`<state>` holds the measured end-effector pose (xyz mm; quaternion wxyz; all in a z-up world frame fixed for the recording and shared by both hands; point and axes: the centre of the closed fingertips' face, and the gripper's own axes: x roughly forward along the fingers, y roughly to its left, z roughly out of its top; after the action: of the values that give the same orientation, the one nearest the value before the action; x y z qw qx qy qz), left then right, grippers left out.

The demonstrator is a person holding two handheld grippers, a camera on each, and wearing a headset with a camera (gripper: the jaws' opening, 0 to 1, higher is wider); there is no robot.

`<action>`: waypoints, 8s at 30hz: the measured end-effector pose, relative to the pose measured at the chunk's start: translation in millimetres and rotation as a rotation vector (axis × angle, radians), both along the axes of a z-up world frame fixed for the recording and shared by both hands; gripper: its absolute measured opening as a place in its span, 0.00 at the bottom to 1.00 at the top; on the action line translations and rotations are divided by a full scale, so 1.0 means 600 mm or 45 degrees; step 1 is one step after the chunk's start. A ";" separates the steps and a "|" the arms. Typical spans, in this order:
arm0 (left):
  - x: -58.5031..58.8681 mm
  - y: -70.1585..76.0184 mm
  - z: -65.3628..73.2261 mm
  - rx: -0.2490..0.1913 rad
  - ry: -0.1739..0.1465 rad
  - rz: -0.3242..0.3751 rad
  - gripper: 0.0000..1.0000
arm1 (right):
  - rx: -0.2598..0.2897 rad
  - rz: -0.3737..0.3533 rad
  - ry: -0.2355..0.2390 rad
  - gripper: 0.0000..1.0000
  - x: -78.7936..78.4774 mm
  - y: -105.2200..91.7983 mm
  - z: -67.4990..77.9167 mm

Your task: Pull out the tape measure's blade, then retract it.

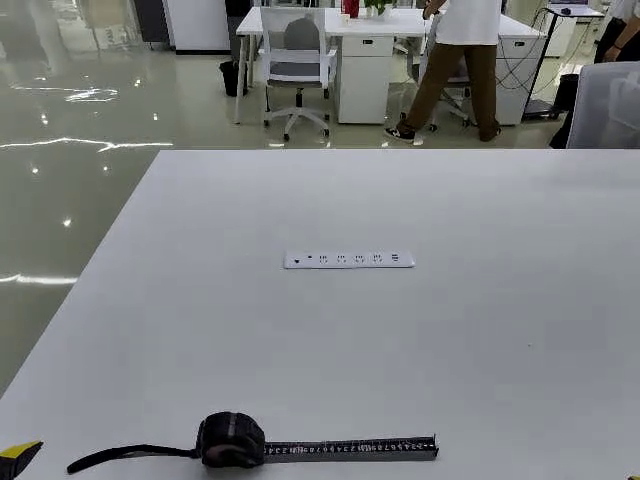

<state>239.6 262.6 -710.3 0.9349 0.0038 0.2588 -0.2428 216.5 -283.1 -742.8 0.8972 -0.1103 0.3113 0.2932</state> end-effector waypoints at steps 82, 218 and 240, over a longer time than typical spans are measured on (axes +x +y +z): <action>0.137 -0.219 -0.114 -0.027 0.029 0.307 0.92 | -0.648 1.183 0.354 0.14 0.188 0.223 -0.162; 0.156 -0.210 -0.161 -0.039 0.258 0.478 0.56 | -0.413 1.085 0.252 0.09 0.183 0.485 -0.170; 0.157 -0.210 -0.162 -0.052 0.261 0.479 0.56 | -0.305 1.130 0.214 0.10 0.183 0.570 -0.156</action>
<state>333.5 136.4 -807.2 0.9324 -0.0884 0.3437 -0.0683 326.0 58.8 -836.6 0.6378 -0.3113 0.3374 0.6185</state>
